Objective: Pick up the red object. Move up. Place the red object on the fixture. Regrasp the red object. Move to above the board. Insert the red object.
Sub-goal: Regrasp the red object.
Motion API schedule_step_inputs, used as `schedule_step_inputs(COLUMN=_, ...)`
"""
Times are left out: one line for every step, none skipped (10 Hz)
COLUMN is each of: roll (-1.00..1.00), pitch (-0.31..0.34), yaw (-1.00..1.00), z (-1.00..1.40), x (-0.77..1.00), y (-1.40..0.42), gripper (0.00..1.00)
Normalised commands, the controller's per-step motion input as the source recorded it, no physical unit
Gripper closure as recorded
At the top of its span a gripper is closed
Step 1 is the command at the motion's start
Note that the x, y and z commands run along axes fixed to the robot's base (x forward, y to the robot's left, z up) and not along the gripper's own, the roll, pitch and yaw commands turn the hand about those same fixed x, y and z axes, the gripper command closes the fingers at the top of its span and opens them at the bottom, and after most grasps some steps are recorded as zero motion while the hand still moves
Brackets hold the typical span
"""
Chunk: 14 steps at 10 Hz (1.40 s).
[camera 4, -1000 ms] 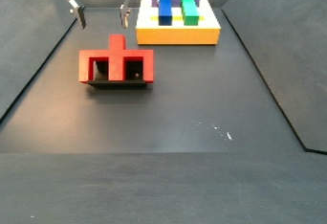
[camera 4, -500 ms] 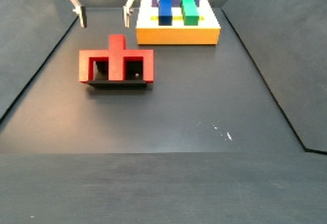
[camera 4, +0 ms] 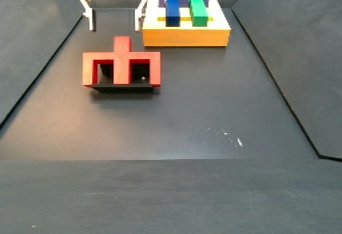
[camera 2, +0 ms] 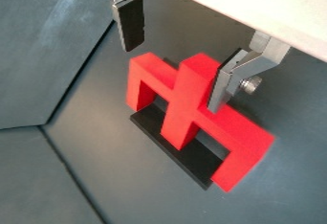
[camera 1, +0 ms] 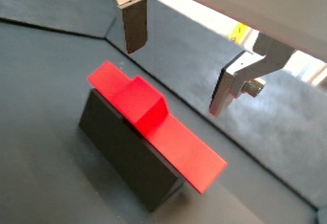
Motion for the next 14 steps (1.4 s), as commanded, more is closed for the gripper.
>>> schedule_step_inputs(roll=1.00, pitch=0.000, yaw=0.23, z=-0.23, x=-0.12, y=-0.12, gripper=0.00)
schedule_step_inputs(roll=1.00, pitch=0.000, yaw=0.30, z=-0.27, x=-0.08, y=0.00, gripper=0.00)
schedule_step_inputs(roll=0.67, pitch=0.000, yaw=0.50, z=-0.20, x=0.00, y=0.00, gripper=0.00)
schedule_step_inputs(roll=0.53, pitch=0.000, yaw=0.45, z=-0.19, x=0.05, y=0.00, gripper=0.00)
schedule_step_inputs(roll=0.43, pitch=0.020, yaw=0.11, z=-0.30, x=0.29, y=-0.03, gripper=0.00)
schedule_step_inputs(roll=0.52, pitch=0.077, yaw=0.00, z=-0.37, x=0.21, y=-0.02, gripper=0.00)
schedule_step_inputs(roll=0.39, pitch=0.083, yaw=0.00, z=-0.28, x=0.01, y=-0.02, gripper=0.00)
schedule_step_inputs(roll=0.03, pitch=0.000, yaw=0.00, z=-0.09, x=0.00, y=0.00, gripper=0.00)
schedule_step_inputs(roll=0.00, pitch=0.029, yaw=-0.09, z=-0.14, x=0.00, y=0.00, gripper=0.00)
schedule_step_inputs(roll=-0.26, pitch=0.183, yaw=-0.19, z=0.00, x=0.10, y=0.07, gripper=0.00)
schedule_step_inputs(roll=-0.51, pitch=0.123, yaw=-0.24, z=0.00, x=0.16, y=0.14, gripper=0.00)
schedule_step_inputs(roll=-0.51, pitch=0.040, yaw=-0.20, z=0.00, x=0.08, y=0.12, gripper=0.00)
schedule_step_inputs(roll=-0.36, pitch=0.000, yaw=-0.12, z=-0.19, x=0.00, y=0.06, gripper=0.00)
schedule_step_inputs(roll=-0.24, pitch=-0.166, yaw=0.00, z=-0.13, x=-0.14, y=0.00, gripper=0.00)
